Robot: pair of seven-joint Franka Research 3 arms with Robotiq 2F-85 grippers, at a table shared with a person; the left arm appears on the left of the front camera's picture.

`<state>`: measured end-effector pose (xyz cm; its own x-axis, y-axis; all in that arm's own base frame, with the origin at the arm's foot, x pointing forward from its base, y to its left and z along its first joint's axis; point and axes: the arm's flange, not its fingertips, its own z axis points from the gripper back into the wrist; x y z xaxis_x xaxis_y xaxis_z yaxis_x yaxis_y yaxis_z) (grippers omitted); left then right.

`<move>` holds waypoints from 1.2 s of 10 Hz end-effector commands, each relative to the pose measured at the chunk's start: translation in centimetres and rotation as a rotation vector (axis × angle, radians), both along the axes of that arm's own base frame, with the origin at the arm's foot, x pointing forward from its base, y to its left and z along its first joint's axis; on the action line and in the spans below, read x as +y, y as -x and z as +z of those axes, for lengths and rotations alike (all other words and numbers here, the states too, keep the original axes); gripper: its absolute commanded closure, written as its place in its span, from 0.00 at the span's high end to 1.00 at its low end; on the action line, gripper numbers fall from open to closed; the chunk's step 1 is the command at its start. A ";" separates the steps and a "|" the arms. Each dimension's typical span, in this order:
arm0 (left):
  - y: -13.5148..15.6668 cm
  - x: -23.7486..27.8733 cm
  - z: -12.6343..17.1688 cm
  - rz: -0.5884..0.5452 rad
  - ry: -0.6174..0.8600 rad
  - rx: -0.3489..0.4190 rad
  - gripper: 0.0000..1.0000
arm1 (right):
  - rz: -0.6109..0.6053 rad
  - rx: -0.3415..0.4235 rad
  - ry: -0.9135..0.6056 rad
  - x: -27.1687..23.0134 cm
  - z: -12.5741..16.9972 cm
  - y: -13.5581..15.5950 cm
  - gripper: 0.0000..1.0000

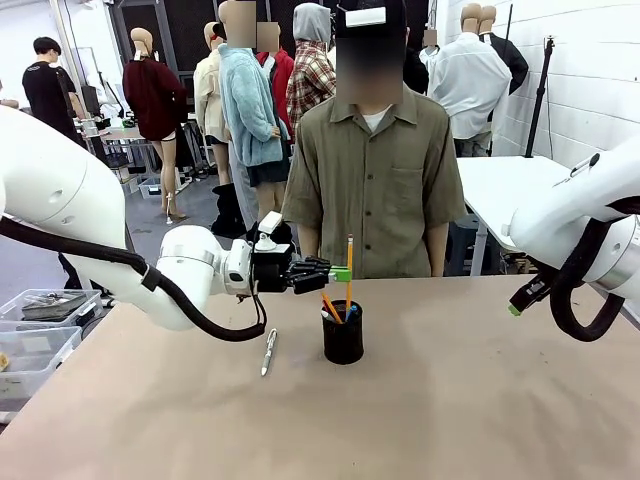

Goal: Place the pens into the pen holder.
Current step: Pick up a writing instrument from the table and place it into the Pen holder.

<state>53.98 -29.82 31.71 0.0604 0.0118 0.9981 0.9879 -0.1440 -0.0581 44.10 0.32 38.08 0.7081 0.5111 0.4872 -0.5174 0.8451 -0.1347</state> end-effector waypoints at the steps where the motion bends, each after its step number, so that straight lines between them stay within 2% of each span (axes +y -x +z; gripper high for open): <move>1: -0.9 -0.4 0.2 -0.016 -0.031 0.010 0.32 | 0.007 -0.018 -0.011 -0.2 -0.2 0.1 0.67; 3: -0.7 -0.1 0.4 -0.013 -0.026 0.002 0.72 | 0.007 -0.018 -0.011 -0.2 -0.2 0.1 0.67; 4: -0.6 0.1 0.6 -0.013 -0.019 -0.004 0.87 | 0.007 -0.018 -0.011 -0.2 -0.2 0.1 0.67; 7: 0.1 1.3 1.7 -0.001 0.001 -0.024 0.89 | 0.007 -0.018 -0.011 -0.2 -0.2 0.1 0.67; 9: 1.3 3.3 3.9 0.035 0.003 -0.078 0.89 | 0.007 -0.018 -0.011 -0.2 -0.2 0.1 0.67; 11: 3.0 7.2 6.7 0.121 -0.041 -0.153 0.89 | 0.007 -0.018 -0.011 -0.2 -0.2 0.1 0.67; 12: 3.7 9.3 8.0 0.152 -0.063 -0.157 0.89 | 0.007 -0.018 -0.011 -0.2 -0.2 0.1 0.67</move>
